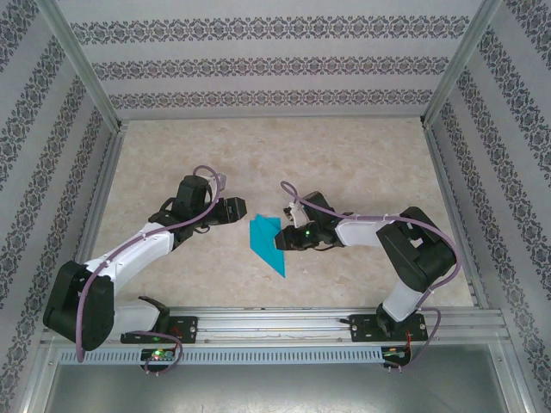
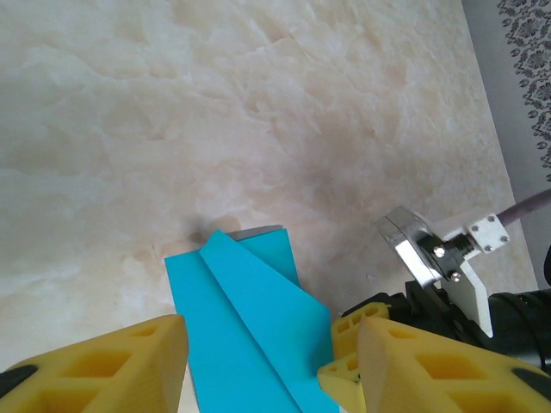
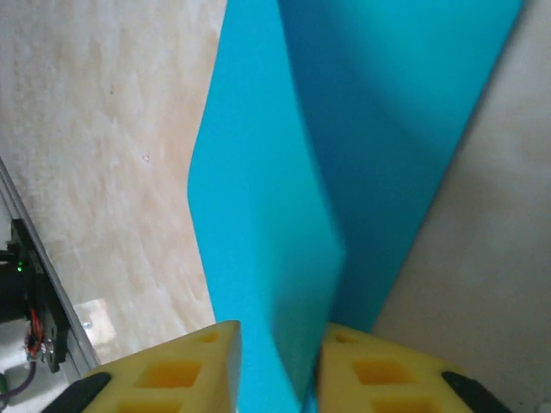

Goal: Fold a paper plane with a square sheet of paper (fold left side to right side)
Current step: Turn over the paper at the center of the table.

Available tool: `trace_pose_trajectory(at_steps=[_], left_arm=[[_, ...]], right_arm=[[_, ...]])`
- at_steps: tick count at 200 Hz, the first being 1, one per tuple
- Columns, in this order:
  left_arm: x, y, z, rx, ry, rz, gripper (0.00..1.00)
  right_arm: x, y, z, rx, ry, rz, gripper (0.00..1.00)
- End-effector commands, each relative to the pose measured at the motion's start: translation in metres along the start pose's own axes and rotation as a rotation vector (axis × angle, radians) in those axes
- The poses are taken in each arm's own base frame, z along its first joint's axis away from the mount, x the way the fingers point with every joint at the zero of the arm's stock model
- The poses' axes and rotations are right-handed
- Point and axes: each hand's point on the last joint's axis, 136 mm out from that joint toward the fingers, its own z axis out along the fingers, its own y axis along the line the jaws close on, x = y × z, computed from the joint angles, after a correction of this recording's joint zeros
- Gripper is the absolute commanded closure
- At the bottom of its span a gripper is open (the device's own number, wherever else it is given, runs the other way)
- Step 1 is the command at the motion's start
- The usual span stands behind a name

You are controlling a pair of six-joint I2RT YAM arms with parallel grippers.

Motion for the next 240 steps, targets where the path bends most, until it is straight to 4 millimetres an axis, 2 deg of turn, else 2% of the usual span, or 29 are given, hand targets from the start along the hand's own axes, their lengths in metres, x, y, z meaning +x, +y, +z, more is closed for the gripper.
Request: trace_pose_trajectory(at_steps=[1,20,52,72,103,131,153,180,203,240], left_arm=[[-0.003,0.003,-0.009,0.008,-0.022,-0.008,0.43],[-0.009,-0.001,-0.016,0.042,-0.055,-0.025,0.40],[-0.024,-0.018,-0.036,0.139,-0.131,-0.031,0.34],[-0.032,-0.040,-0.050,0.235,-0.161,-0.014,0.30],[-0.042,-0.088,-0.069,0.470,-0.162,0.024,0.29],[-0.044,-0.116,-0.073,0.634,-0.146,0.032,0.30],[-0.041,-0.130,-0.068,0.684,-0.115,0.056,0.30],[-0.036,-0.144,-0.058,0.718,-0.070,0.074,0.33],[-0.035,-0.149,-0.054,0.734,-0.058,0.077,0.47],[-0.036,-0.146,-0.050,0.716,-0.068,0.068,0.66]], right_arm=[[-0.013,0.016,-0.006,-0.043,-0.037,-0.051,0.87],[-0.020,0.024,-0.019,-0.056,-0.075,-0.071,0.96],[-0.036,0.051,-0.052,-0.114,-0.161,-0.138,1.00],[-0.046,0.074,-0.079,-0.184,-0.227,-0.190,1.00],[-0.054,0.110,-0.119,-0.304,-0.314,-0.269,0.99],[-0.055,0.144,-0.143,-0.421,-0.349,-0.324,0.97],[-0.055,0.158,-0.151,-0.473,-0.349,-0.338,0.97],[-0.055,0.167,-0.153,-0.503,-0.347,-0.349,0.97],[-0.056,0.168,-0.151,-0.508,-0.348,-0.342,0.96],[-0.059,0.163,-0.146,-0.502,-0.347,-0.318,0.95]])
